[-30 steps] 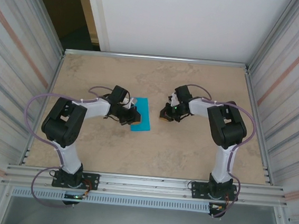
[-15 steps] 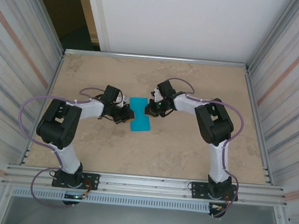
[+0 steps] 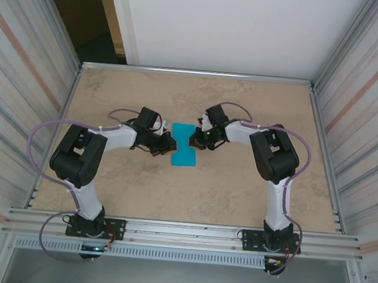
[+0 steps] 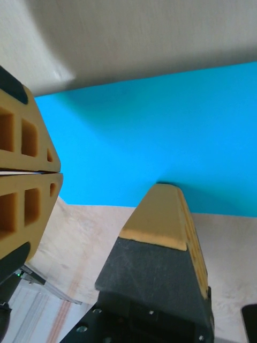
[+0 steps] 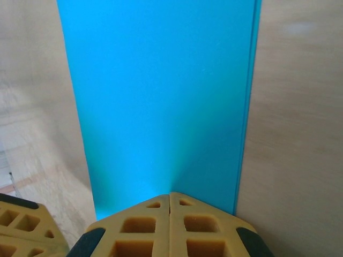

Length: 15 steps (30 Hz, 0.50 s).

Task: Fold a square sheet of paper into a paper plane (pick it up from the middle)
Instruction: Fold the triangle a second time at the center of the table.

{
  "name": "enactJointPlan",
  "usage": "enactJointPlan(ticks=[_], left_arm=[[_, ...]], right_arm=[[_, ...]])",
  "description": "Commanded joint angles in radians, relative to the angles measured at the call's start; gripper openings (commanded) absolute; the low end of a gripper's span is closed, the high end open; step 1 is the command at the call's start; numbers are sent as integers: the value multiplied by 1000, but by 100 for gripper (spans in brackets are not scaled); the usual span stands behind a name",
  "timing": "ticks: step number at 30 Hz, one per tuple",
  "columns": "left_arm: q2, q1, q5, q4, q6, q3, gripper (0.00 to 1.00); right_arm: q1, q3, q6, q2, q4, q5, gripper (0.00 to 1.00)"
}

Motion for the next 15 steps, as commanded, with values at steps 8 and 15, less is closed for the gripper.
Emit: enactJointPlan(ticks=[8, 15], left_arm=[[137, -82, 50, -38, -6, 161, 10], [156, -92, 21, -99, 1, 125, 10]], right_arm=[[-68, -88, 15, 10, -109, 138, 4], [-70, -89, 28, 29, -119, 152, 4]])
